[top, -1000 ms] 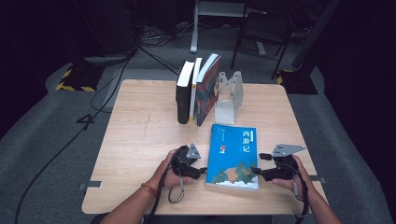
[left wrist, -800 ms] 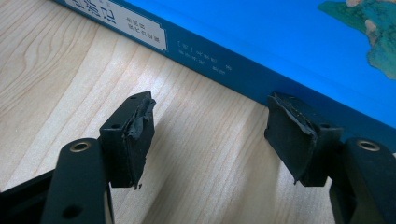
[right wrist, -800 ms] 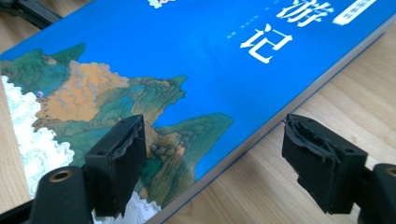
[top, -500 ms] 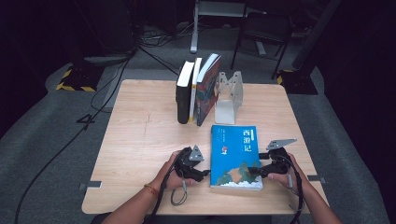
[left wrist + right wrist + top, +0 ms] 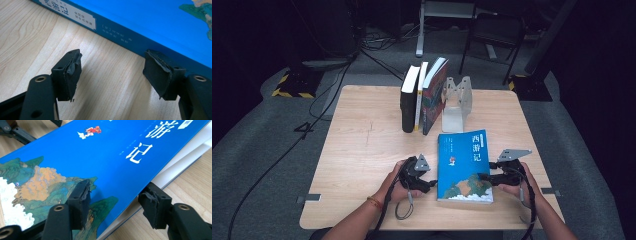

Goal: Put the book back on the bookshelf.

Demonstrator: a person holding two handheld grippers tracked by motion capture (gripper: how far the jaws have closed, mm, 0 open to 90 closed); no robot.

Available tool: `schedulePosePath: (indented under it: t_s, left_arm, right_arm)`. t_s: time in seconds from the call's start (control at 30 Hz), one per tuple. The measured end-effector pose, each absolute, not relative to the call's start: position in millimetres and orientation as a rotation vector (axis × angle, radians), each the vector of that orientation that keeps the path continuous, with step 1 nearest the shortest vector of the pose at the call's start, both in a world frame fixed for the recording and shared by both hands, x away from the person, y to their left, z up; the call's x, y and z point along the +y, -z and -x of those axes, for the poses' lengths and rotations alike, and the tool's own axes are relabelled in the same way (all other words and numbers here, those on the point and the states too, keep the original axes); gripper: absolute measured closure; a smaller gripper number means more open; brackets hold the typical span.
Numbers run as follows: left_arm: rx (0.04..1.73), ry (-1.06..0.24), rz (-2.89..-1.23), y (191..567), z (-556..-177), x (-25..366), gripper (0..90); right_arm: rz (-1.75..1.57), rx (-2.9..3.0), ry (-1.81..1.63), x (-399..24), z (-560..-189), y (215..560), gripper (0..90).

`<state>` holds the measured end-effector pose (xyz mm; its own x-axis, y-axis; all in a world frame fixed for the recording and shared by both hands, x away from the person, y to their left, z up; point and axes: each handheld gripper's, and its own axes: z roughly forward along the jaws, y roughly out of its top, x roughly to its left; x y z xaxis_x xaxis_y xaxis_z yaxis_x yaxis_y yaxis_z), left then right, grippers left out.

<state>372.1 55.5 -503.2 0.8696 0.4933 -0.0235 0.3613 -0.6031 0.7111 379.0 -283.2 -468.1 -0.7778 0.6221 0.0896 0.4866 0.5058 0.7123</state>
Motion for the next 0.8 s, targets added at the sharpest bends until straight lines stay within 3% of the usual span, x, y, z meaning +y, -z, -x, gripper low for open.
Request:
schedulePosePath:
  t_s: [0.17,0.43,0.7,0.73,0.8]
  left_arm:
    - [0.613,-0.226,-2.283,503,-372,56,30.0]
    - [0.612,-0.223,-2.281,503,-372,56,30.0]
    - [0.611,-0.221,-2.281,503,-372,56,30.0]
    - [0.608,-0.222,-2.283,503,-372,56,30.0]
    - [0.610,-0.221,-2.281,503,-372,56,30.0]
  right_arm:
    - [-1.018,2.581,-1.016,-282,-380,467,23.0]
    - [-1.085,2.741,-1.096,-288,-384,476,14.3]
    - [-1.046,2.759,-1.085,-287,-386,475,16.1]
    - [-1.034,2.754,-1.073,-286,-385,474,17.7]
    - [-1.003,2.701,-1.071,-287,-381,469,31.4]
